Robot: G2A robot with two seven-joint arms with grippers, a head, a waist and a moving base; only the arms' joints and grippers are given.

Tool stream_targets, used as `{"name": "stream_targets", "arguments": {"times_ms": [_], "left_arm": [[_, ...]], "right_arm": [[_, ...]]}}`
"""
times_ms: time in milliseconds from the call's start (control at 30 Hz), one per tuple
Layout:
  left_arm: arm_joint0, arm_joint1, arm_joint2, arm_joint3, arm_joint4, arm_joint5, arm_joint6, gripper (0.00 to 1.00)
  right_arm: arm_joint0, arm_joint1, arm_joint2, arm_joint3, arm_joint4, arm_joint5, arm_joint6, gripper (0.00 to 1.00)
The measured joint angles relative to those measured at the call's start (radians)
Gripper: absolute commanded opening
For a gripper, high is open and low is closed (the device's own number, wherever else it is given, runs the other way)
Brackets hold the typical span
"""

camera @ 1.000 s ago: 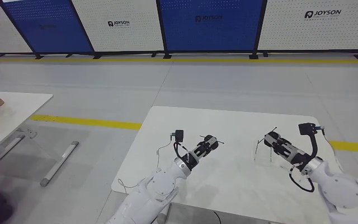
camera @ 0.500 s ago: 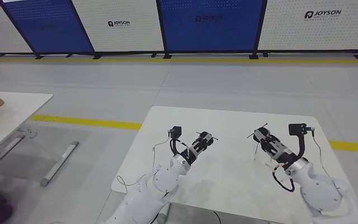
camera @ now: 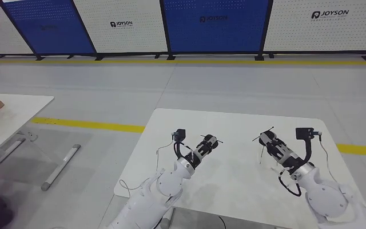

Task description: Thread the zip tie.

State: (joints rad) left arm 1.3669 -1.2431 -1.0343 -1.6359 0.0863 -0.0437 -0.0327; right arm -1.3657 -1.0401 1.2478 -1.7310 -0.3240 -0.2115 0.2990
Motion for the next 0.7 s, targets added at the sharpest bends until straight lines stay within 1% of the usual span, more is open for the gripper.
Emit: {"name": "stream_targets", "arguments": {"times_ms": [67, 233, 300, 367, 433, 700], "left_arm": [[0.000, 0.000, 0.000, 0.000, 0.000, 0.000, 0.000, 0.00], [0.000, 0.000, 0.000, 0.000, 0.000, 0.000, 0.000, 0.00], [0.000, 0.000, 0.000, 0.000, 0.000, 0.000, 0.000, 0.00], [0.000, 0.000, 0.000, 0.000, 0.000, 0.000, 0.000, 0.00], [0.000, 0.000, 0.000, 0.000, 0.000, 0.000, 0.000, 0.00], [0.000, 0.000, 0.000, 0.000, 0.000, 0.000, 0.000, 0.00]], "right_arm": [[-0.021, -0.010, -0.020, 0.016, 0.037, -0.012, -0.075, 0.00], [-0.053, -0.036, -0.076, 0.054, 0.067, -0.061, -0.296, 0.00], [-0.057, -0.048, -0.103, 0.068, 0.061, -0.078, -0.376, 0.00], [-0.053, -0.060, -0.135, 0.080, 0.035, -0.076, -0.449, 0.00], [-0.050, -0.063, -0.145, 0.084, 0.027, -0.073, -0.471, 0.00], [-0.051, -0.063, -0.143, 0.083, 0.028, -0.072, -0.466, 0.00]]}}
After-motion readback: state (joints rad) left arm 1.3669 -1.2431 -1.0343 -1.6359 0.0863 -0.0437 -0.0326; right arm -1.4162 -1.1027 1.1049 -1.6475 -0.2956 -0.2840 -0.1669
